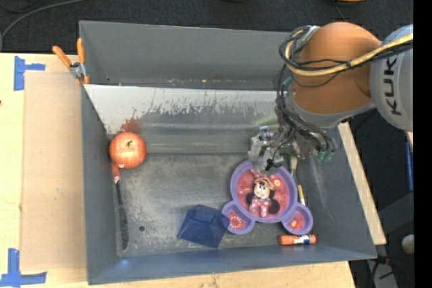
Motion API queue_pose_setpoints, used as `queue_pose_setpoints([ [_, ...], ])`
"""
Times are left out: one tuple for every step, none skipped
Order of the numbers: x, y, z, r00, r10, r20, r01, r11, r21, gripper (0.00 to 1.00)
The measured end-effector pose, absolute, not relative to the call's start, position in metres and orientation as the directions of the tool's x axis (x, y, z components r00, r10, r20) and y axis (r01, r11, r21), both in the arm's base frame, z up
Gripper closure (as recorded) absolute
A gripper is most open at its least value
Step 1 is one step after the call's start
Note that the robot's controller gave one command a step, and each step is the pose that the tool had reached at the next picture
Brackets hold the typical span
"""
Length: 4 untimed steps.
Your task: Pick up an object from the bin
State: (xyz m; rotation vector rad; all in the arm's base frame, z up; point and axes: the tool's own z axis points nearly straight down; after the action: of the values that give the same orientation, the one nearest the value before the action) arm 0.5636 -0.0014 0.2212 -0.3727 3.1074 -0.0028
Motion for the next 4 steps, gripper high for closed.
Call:
queue_pose_setpoints([
  [0.563,-0.002,0.221,-0.972,-0.236,-0.010,-0.236,0.972,-0.003,1.00],
  [0.558,-0.003,0.164,-0.954,-0.299,-0.013,-0.299,0.954,-0.005,1.00],
  [0.560,0.002,0.105,-0.970,-0.241,-0.020,-0.241,0.970,-0.005,1.00],
  [0.568,0.006,0.090,-0.955,-0.295,-0.011,-0.295,0.955,-0.004,1.00],
])
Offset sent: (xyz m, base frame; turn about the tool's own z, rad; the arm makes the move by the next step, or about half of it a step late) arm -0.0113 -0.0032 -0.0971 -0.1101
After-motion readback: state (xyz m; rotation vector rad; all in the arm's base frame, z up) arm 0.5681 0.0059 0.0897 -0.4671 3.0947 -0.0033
